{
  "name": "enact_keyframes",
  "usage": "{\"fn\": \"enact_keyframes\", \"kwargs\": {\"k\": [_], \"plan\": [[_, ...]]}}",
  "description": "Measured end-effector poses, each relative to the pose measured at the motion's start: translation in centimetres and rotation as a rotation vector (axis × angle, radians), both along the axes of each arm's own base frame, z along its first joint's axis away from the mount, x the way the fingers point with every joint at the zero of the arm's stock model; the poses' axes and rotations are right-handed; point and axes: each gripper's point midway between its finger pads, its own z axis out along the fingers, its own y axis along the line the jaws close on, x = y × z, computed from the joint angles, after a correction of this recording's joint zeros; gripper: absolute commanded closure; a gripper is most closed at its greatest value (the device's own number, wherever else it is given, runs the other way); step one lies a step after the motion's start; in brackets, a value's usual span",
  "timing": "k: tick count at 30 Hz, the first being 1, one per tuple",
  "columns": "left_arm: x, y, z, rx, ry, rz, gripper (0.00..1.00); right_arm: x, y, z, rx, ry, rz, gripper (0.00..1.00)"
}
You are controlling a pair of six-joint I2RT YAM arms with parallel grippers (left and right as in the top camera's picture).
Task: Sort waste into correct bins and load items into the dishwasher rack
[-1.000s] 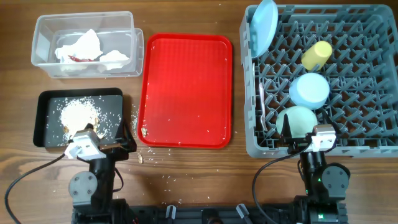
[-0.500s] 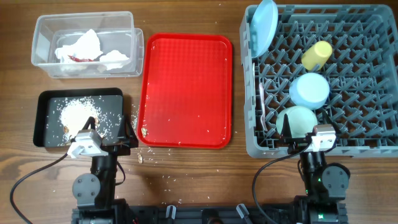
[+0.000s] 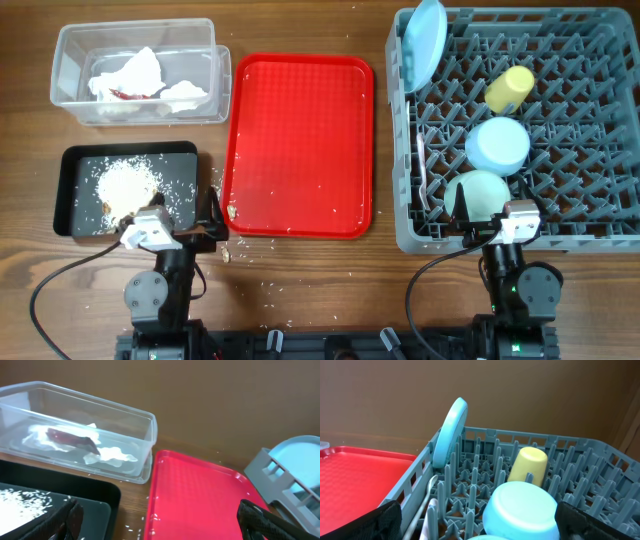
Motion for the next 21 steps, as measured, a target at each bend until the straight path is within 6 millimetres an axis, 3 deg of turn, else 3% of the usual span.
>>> {"fn": "enact_keyframes", "kwargs": {"k": [6, 21], "plan": [[-0.1, -1.6, 0.0, 0.000, 0.000, -0.064, 0.00, 0.0, 0.0, 0.0, 0.000, 0.000, 0.000, 0.00], [0.0, -1.3, 0.0, 0.000, 0.000, -0.053, 0.00, 0.0, 0.0, 0.0, 0.000, 0.000, 0.000, 0.00]]}}
